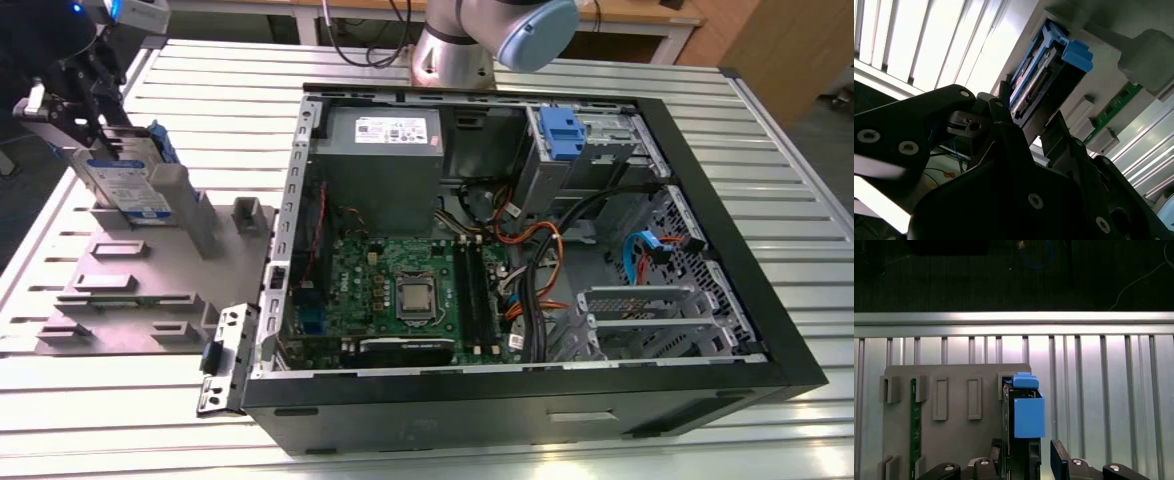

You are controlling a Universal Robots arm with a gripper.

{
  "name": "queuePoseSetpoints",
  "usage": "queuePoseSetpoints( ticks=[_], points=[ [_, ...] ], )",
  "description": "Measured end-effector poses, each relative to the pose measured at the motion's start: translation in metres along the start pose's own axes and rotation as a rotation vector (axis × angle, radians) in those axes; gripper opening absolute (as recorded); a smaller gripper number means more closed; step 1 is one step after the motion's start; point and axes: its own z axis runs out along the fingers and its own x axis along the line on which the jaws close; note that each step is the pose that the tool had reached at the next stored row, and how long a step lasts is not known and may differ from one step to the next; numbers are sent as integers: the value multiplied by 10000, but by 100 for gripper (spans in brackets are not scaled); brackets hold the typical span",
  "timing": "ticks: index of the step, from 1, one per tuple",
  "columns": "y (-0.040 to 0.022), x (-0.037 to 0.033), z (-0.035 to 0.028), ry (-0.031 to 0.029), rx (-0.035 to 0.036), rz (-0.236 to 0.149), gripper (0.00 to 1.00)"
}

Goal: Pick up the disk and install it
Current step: 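Pick up the disk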

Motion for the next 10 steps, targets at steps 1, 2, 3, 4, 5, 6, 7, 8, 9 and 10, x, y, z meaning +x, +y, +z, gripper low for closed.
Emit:
queuePoseSetpoints(
  ticks=[1, 2, 3, 4, 5, 6, 7, 8, 9, 10],
  points=[
    [0, 0, 0, 4, -4, -60, 50],
    [0, 0, 1, 6, -6, -113, 50],
    [0, 0, 2, 10, -9, -172, 50],
    [0, 0, 2, 12, -9, -234, 50],
    [0, 0, 2, 13, -9, -251, 50],
    [0, 0, 2, 9, -6, -251, 50],
    [0, 0, 1, 5, -4, -251, 50],
    [0, 0, 0, 1, -2, -252, 50],
    [0, -1, 0, -1, -1, -252, 50],
    [0, 0, 0, -2, 3, -253, 50]
  ],
)
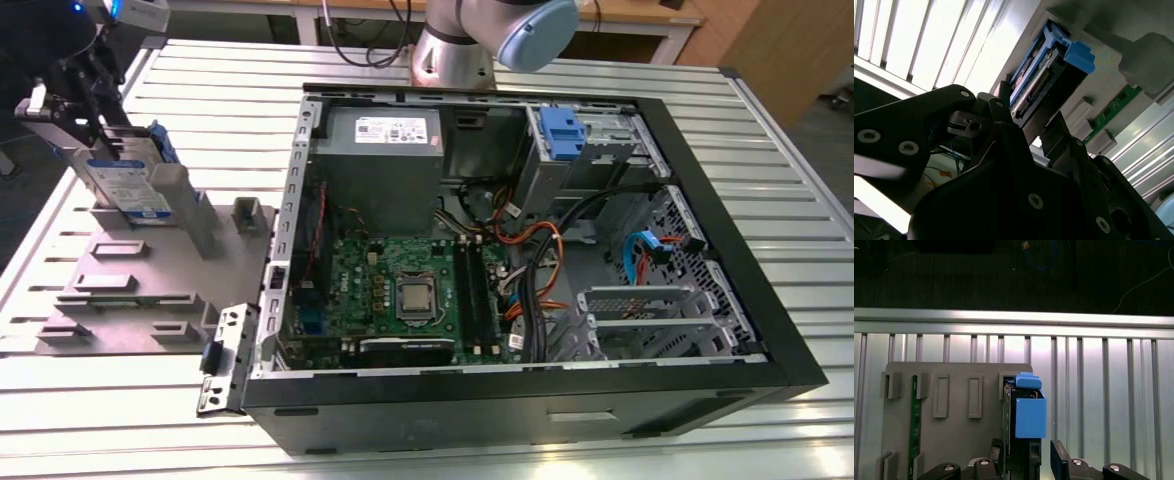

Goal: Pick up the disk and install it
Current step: 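Pick up the disk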

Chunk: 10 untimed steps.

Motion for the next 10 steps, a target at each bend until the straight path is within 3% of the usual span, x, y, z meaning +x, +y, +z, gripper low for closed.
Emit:
queuePoseSetpoints(
  ticks=[10],
  points=[
    [0, 0, -1, 2, 15, -1, 50]
  ],
)
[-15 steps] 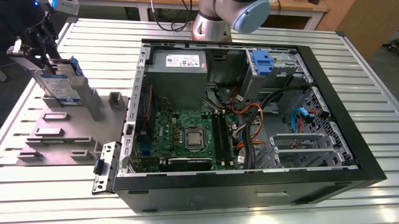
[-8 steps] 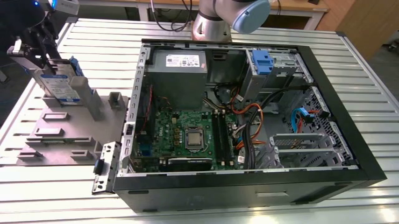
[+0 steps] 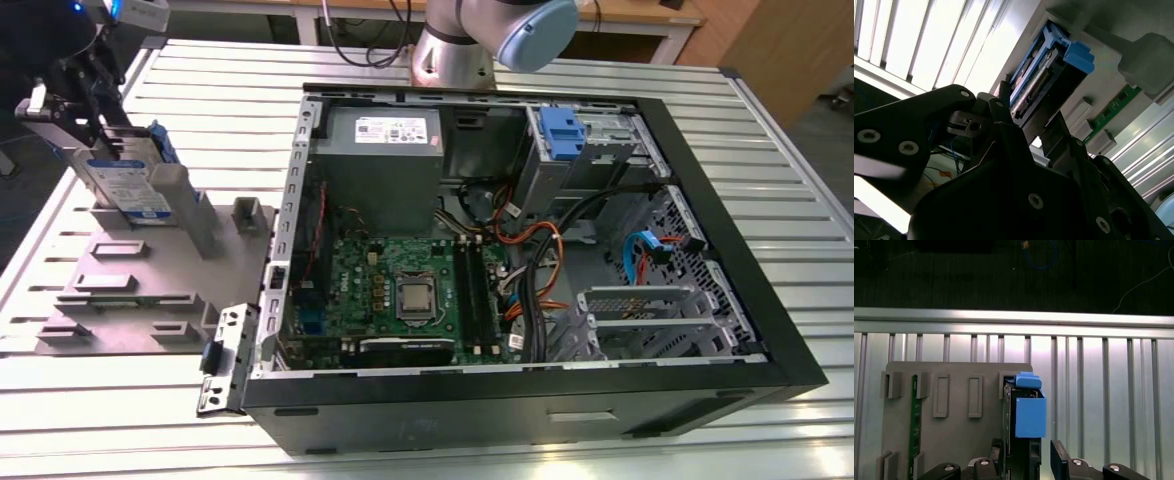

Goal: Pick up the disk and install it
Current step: 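Pick up the disk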

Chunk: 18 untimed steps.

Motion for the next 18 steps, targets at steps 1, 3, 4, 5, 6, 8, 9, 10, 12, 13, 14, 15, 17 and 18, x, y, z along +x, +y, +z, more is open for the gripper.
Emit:
queuePoseSetpoints(
  ticks=[1, 3, 4, 5, 6, 8, 9, 10, 12, 13, 14, 15, 17, 18],
  points=[
    [0, 0, 0, 0, 0, 0, 50],
    [0, 0, 0, 0, 1, 0, 49],
    [0, 0, 0, 0, 1, 0, 49],
    [0, 0, 0, 0, 1, 0, 42],
    [0, 0, 0, 0, 2, 0, 42],
    [0, 0, 0, -1, 3, 0, 42],
    [0, 0, 0, 0, 3, 0, 42],
    [0, 0, 0, 0, 4, 0, 42],
    [0, 0, 0, 0, 4, 0, 42],
    [0, 0, 0, 0, 5, 0, 42],
    [0, 0, 0, 0, 5, 0, 40],
    [0, 0, 0, 2, 4, 0, 40],
    [0, 0, 0, 1, 5, 0, 35],
    [0, 0, 0, 1, 5, -1, 35]
  ],
)
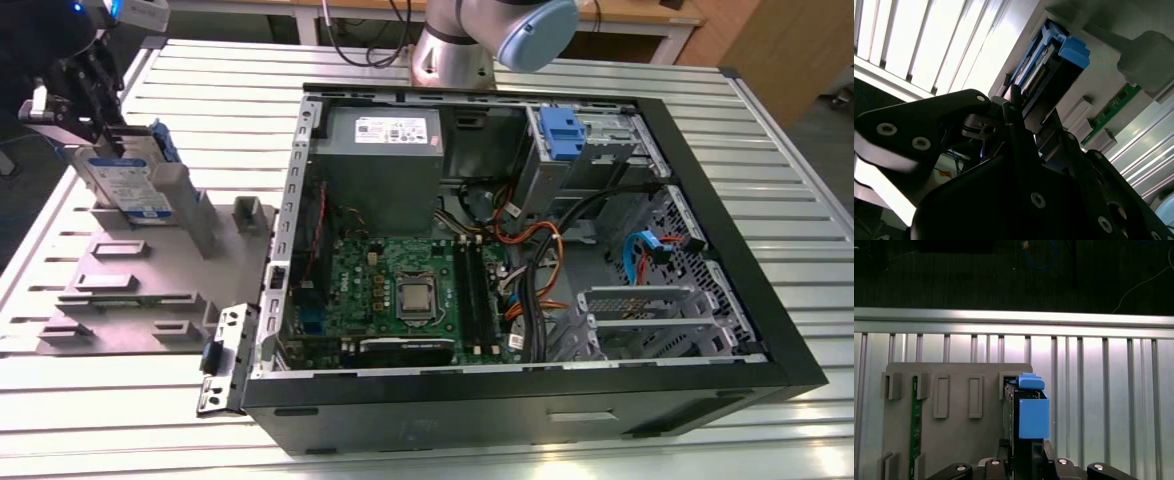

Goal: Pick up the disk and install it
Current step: 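Pick up the disk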

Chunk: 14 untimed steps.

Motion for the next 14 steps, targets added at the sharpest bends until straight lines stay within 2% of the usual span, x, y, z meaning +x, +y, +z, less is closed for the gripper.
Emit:
queuePoseSetpoints(
  ticks=[14],
  points=[
    [0, 0, 0, -1, 8, 0, 35]
  ],
)
